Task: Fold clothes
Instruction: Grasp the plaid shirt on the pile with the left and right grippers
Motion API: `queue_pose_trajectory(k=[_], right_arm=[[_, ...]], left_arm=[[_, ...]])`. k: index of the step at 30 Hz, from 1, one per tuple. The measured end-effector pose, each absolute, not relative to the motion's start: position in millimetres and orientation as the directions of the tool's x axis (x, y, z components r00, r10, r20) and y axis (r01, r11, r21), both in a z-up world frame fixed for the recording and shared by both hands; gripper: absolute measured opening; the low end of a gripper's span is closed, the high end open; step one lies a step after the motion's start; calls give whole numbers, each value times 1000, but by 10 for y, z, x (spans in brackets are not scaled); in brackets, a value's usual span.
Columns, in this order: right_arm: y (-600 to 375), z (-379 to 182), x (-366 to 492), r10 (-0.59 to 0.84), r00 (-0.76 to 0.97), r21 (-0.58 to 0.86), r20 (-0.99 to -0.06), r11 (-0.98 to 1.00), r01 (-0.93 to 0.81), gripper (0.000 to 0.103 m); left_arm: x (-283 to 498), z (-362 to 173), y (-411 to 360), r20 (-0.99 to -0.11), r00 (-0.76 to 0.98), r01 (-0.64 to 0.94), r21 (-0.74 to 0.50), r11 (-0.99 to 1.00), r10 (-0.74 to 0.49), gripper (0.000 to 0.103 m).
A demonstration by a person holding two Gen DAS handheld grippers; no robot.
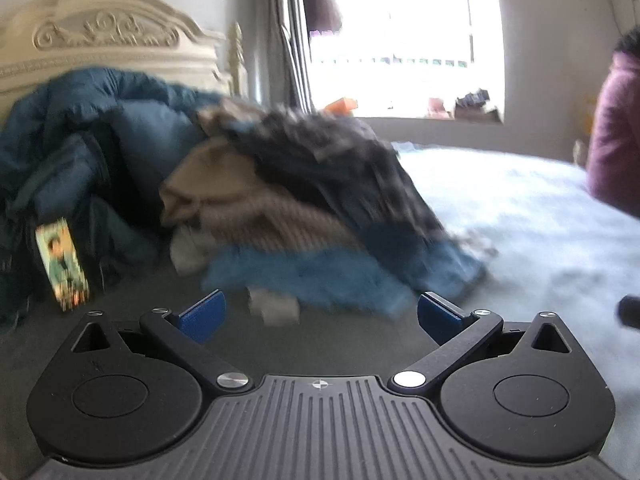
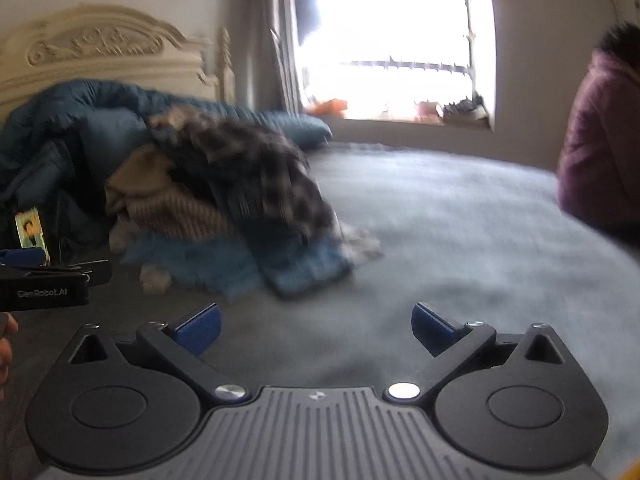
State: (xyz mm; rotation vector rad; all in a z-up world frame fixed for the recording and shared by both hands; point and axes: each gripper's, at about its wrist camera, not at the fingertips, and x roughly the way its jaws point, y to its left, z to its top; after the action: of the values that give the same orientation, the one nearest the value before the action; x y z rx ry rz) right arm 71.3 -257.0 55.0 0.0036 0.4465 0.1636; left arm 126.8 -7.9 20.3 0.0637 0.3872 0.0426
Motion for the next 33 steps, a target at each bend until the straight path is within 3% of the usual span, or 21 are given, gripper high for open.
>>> queue_pose_trajectory(k=[4,9,18,21,22,28,30,33], right_arm=[[-2528,765,1409,251,915,84,-315,968,-237,103],[-2427,846,2551,343,898,242,-275,929,-281,103],[-1841,630,4350,436,853,331,-289,881,-338,101],[-1708,558,4716,443,845,382,-298,867,-320,98],[-1664,537,4827,443,844,394,-302,864,-313,95],[-1438,324,5218,375,828,324,-418,912,-250,86],[-1377,280,5217,357,828,284,-432,925,-251,79],[-1357,318,5112,351,835,258,-423,930,-260,52]], left_arm=[[1847,337,31,-283,957,-40,63,997,56,103],[2762,456,121,-191,980,-43,44,998,51,103],[3959,300,141,-212,974,-57,127,990,83,101],[4127,192,145,-220,969,-73,176,982,112,90],[4184,156,143,-223,967,-79,191,978,122,82],[4311,-35,162,-231,963,-101,162,982,137,69],[4332,-72,102,-226,963,-113,166,980,150,62],[4266,-92,-61,-206,966,-112,209,972,155,37]])
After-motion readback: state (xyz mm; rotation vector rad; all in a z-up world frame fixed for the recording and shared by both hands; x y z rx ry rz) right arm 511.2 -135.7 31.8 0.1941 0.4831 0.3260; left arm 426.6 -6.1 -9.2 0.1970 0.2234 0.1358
